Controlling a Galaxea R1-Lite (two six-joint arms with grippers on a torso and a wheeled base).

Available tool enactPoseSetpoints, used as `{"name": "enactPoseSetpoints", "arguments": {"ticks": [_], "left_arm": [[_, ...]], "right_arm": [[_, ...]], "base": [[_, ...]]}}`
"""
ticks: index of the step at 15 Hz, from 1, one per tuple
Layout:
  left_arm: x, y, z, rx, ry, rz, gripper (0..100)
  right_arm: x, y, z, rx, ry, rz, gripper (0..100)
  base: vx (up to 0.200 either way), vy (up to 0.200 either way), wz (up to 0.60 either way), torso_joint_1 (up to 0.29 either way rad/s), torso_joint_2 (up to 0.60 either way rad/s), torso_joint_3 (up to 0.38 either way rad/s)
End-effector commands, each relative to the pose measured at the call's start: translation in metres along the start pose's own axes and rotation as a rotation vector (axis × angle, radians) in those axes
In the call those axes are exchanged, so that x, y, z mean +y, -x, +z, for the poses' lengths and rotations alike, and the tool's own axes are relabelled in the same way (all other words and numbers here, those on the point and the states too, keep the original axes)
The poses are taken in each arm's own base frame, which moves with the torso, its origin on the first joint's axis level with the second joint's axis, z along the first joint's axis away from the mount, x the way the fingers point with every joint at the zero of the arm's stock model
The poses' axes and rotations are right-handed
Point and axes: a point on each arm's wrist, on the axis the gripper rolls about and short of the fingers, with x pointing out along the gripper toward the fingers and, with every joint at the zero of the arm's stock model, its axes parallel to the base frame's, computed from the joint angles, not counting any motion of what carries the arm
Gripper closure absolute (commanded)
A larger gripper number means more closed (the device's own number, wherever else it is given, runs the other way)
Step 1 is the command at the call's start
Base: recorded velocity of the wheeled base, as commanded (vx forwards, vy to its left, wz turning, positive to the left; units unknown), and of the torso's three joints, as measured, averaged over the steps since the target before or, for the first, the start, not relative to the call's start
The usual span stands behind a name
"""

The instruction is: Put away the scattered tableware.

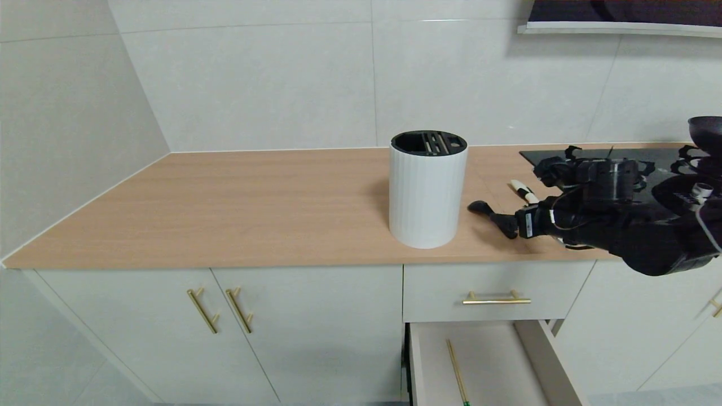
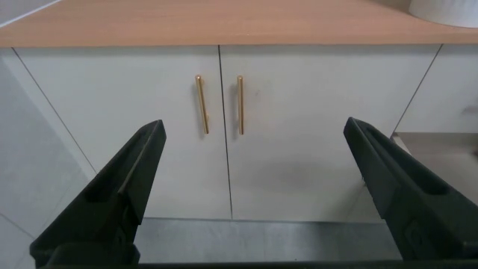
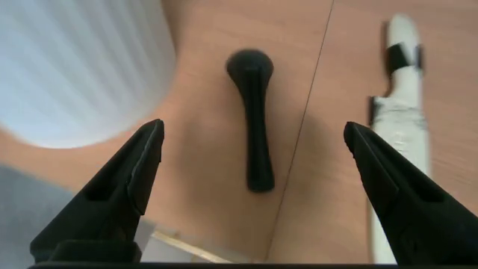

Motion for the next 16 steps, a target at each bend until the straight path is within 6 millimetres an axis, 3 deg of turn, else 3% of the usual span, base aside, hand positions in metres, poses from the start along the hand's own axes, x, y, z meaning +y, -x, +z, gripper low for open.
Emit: {"name": "enactPoseSetpoints", "arguments": {"ticks": [1,5,13,14,16], "left_arm": [[0.0,0.0,0.0,0.001,0.0,0.001,0],[0.0,0.0,0.0,0.001,0.0,0.001,0],[0.0,0.0,0.0,0.001,0.0,0.001,0],[0.0,0.0,0.0,0.001,0.0,0.001,0],[0.0,0.0,0.0,0.001,0.0,0.001,0]], "right_arm": [[-0.001,-0.022,-0.029,0.077,-0.011,0.019,0],[-0.001,-0.032,-0.038,0.099,-0.014,0.023,0],[-0.002,-0.036,-0.036,0.067,-0.012,0.011,0],[-0.002,-0.037,-0.037,0.069,-0.012,0.012,100],[-0.002,-0.037,-0.037,0.069,-0.012,0.012,100]], "base": [[0.0,0.0,0.0,0.0,0.0,0.0],[0.0,0.0,0.0,0.0,0.0,0.0],[0.0,0.0,0.0,0.0,0.0,0.0],[0.0,0.0,0.0,0.0,0.0,0.0],[0.0,0.0,0.0,0.0,0.0,0.0]]}}
